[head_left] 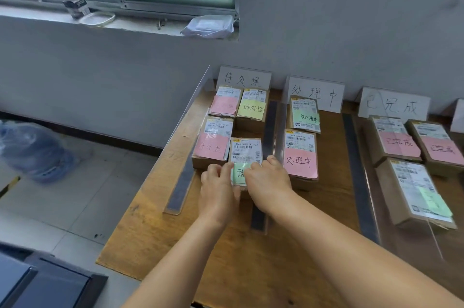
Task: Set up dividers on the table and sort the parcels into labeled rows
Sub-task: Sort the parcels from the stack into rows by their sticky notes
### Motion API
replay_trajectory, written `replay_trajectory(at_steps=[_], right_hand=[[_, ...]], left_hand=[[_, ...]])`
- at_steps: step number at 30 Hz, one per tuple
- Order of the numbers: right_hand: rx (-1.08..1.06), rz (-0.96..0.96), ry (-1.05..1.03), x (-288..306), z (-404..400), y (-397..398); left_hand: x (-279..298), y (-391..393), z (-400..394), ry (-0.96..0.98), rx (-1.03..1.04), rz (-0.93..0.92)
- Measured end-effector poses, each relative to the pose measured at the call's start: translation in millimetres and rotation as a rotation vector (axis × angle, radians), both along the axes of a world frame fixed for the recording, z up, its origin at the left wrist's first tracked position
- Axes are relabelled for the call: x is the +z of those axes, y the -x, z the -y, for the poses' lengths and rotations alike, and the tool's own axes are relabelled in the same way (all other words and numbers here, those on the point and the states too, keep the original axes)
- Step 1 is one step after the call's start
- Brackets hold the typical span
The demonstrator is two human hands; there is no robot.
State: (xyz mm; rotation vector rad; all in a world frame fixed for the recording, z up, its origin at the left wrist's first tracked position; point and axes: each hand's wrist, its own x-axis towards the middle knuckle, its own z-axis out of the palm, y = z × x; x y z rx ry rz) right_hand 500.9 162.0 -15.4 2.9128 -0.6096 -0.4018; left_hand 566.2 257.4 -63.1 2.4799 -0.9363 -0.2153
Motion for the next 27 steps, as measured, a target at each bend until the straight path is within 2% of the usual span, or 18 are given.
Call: replay_trajectory(at_steps=[2,3,8,12,21,27], right_hand=[[-0.007,-0.012,0.023,-2.1,1.7,-6.9],[-0.011,-0.013,0.029,-3.1,2.8,-10.7],[-0.057,0.01,0.044,-6.9,11.5,-29.4],[-0.107,0.018,0.023,-10.0,21.1,-42.7],[-0.205,0.064,-0.076,-12.4,30.8,-51.9],[-0.172,0.293,-0.078,6.6,30.4,-26.5]], left_hand=[[-1.1,-5.0,-0.5,-0.145,-0.156,0.214],[-1.6,-8.6,1.1,-0.198,-0.2,0.263],[-2.1,-33.6,19.5,-0.329,-0.289,0.334],[-0.1,-50.5,34.4,-0.347,-0.322,0.311],[1.4,-59.7,43.5,-0.216,-0.338,0.212],[21.5,-58.6,44.0,-0.191,-0.309,0.172]])
